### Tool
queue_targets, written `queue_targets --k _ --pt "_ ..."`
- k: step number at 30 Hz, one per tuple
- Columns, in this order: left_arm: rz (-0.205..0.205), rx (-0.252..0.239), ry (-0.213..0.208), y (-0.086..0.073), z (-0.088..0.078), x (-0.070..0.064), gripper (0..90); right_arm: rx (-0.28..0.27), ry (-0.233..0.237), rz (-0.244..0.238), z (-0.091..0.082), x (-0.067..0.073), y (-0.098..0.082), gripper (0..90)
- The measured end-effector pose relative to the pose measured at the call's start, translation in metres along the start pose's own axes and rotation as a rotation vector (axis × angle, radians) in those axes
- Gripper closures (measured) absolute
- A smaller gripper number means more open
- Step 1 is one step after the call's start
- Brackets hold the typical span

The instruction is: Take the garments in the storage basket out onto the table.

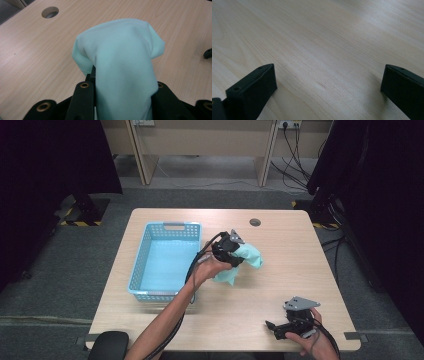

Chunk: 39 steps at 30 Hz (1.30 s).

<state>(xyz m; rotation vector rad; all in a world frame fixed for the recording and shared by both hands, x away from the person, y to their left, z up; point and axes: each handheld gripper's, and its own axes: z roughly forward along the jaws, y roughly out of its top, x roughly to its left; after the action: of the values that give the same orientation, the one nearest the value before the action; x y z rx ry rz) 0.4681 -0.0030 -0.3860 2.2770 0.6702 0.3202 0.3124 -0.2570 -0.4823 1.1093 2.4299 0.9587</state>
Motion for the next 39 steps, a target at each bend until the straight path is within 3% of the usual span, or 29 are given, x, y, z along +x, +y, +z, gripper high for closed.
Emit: queue_targets --k 16,17,25,26,29,30,32,33,35,36,37,39 --pt "0.021 0.1 0.032 -0.001 0.038 -0.008 67.5 0.0 0.0 0.0 0.0 0.0 0.0 0.3" --pt "0.045 0.134 0.052 -0.002 0.044 -0.01 67.5 0.0 -0.001 0.0 0.0 0.0 0.0 0.3" --pt "0.047 0.175 0.076 -0.008 0.062 -0.01 63.2 -0.002 0.0 -0.001 0.0 0.0 0.0 0.4" --pt "0.047 0.175 0.076 -0.008 0.062 -0.01 52.1 -0.002 0.0 -0.001 0.0 0.0 0.0 0.4" --pt "0.039 0.173 0.079 -0.009 0.062 -0.011 52.1 -0.002 0.001 -0.002 0.0 0.0 0.0 0.4" --pt "0.039 0.173 0.079 -0.009 0.062 -0.011 43.0 -0.002 0.001 -0.002 0.0 0.0 0.0 0.4" --pt "0.036 0.155 0.084 -0.008 0.06 -0.011 43.0 -0.002 0.001 -0.003 0.0 0.0 0.0 0.3" --pt "0.036 0.155 0.084 -0.008 0.06 -0.011 32.9 -0.002 0.001 -0.003 0.0 0.0 0.0 0.3" --pt "0.028 0.143 0.078 -0.005 0.057 -0.012 32.9 -0.003 0.001 -0.003 0.0 0.0 0.0 0.4" --pt "0.028 0.143 0.078 -0.005 0.057 -0.012 25.2 -0.003 0.001 -0.003 0.0 0.0 0.0 0.4" --pt "0.007 0.127 0.065 -0.003 0.054 -0.013 25.2 -0.002 0.001 -0.003 0.0 0.0 0.0 0.3" --pt "0.005 0.124 0.063 -0.002 0.053 -0.013 20.7 -0.002 0.001 -0.003 0.0 0.0 0.0 0.3"
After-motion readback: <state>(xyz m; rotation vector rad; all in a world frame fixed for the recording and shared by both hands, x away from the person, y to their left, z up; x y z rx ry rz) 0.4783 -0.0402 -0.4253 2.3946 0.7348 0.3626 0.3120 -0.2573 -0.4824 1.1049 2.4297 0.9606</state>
